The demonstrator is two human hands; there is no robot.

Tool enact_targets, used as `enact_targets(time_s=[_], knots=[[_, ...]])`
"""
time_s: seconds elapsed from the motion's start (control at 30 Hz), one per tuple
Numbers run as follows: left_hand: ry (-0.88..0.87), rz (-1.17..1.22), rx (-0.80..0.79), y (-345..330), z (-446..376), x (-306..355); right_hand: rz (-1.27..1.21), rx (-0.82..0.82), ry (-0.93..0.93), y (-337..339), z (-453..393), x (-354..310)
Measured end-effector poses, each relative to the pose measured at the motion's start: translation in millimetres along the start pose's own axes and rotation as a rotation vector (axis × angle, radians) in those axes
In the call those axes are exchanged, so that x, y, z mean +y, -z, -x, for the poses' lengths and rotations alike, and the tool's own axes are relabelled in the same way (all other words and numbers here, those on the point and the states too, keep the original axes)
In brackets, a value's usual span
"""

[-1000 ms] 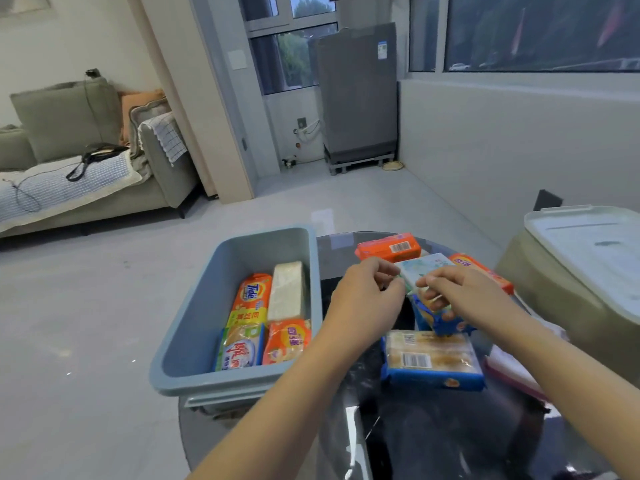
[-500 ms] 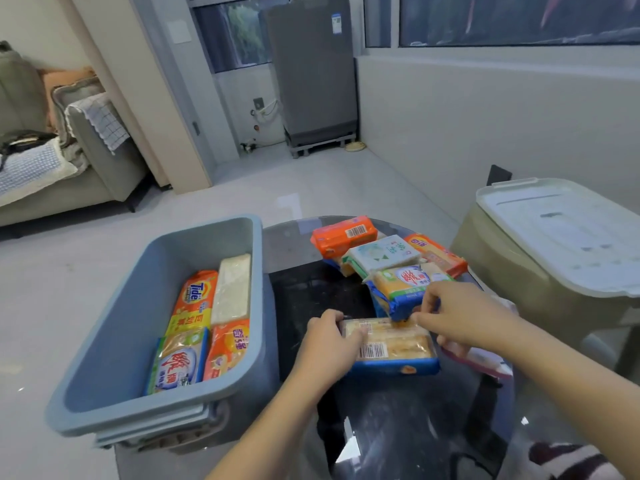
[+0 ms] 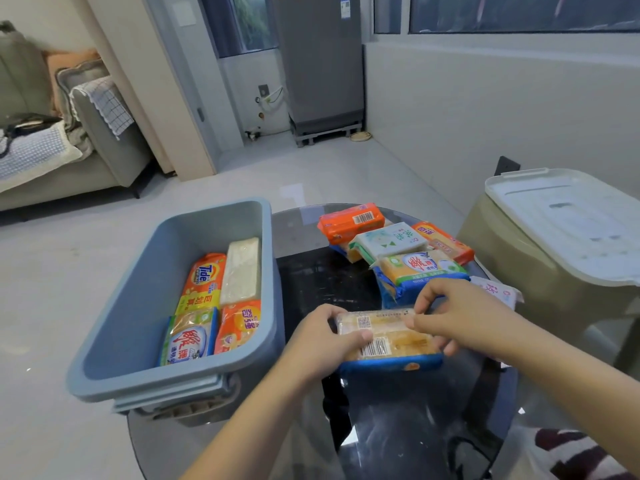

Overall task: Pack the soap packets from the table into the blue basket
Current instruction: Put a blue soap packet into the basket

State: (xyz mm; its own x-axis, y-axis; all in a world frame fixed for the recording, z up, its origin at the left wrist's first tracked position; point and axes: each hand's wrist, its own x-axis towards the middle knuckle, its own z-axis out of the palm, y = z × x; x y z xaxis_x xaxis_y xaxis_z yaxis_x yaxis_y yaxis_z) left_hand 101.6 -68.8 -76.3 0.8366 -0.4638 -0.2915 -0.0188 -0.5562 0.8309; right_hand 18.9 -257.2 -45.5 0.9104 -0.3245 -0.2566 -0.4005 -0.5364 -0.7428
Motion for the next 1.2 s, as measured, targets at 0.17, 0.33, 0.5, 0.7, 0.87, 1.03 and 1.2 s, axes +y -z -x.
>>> enact_targets(time_s=[0.17,0.33,0.5,0.7,0.87,1.03,1.2], knots=[[-0.095,0.135,0.054,2,6,19,0.074,0.162,0.083,15,12,-13],[-0.142,0.203,0.072,5,5,42,-0.068,0.273,0.117,30,14,-13],[-0.197,0.253,0.145,1,-8,71,-0.146,0.407,0.141,41,5,-7],[-0.204,0.291,0.222,-27,-40,100,-0.345,0.466,0.122,46,-24,11],[-0.067,0.282,0.183,-49,-59,95,-0.316,0.454,0.068,54,-44,24],[0.046,0.307,0.245,-57,-61,83,-0.212,0.296,-0.047,54,-58,32],[0.229,0.474,0.180,-63,-54,79,-0.131,0.153,-0.131,54,-60,30]])
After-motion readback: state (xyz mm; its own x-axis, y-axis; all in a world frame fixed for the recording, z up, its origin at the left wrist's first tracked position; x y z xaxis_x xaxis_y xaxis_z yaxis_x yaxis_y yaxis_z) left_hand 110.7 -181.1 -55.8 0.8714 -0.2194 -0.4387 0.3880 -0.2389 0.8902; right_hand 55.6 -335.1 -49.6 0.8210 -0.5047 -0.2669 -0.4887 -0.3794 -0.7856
